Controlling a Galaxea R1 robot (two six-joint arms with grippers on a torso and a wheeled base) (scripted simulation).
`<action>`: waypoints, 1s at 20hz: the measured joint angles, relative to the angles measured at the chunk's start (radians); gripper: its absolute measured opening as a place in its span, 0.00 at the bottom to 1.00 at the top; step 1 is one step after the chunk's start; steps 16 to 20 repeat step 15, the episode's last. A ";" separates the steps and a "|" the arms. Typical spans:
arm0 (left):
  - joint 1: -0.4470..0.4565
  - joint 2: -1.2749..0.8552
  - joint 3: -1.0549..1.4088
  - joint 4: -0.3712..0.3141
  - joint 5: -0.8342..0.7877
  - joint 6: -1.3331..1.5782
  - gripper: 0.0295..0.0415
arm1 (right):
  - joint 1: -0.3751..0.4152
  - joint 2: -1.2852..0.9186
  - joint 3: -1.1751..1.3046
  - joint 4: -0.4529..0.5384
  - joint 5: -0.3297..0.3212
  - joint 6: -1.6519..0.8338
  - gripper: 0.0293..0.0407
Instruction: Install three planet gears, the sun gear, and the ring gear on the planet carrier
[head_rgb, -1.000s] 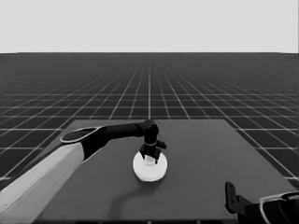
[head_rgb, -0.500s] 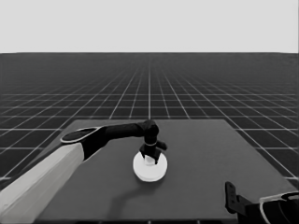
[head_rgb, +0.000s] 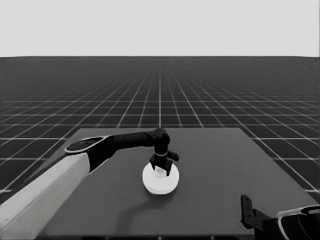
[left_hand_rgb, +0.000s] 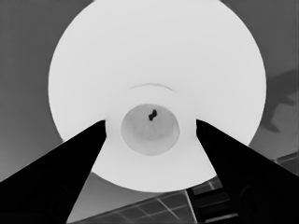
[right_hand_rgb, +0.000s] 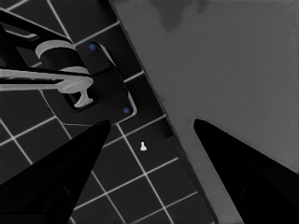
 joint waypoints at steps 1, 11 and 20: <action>-0.040 -0.010 0.031 -0.035 0.012 -0.230 0.76 | 0.000 0.000 0.000 0.000 0.000 0.000 0.81; -0.191 -0.280 0.514 -0.017 -0.312 -0.072 0.95 | 0.275 0.219 -0.103 0.275 -0.284 0.474 0.87; -0.391 -1.235 1.323 0.073 -0.762 0.957 0.77 | 0.455 0.564 -0.563 0.579 -0.366 0.972 0.81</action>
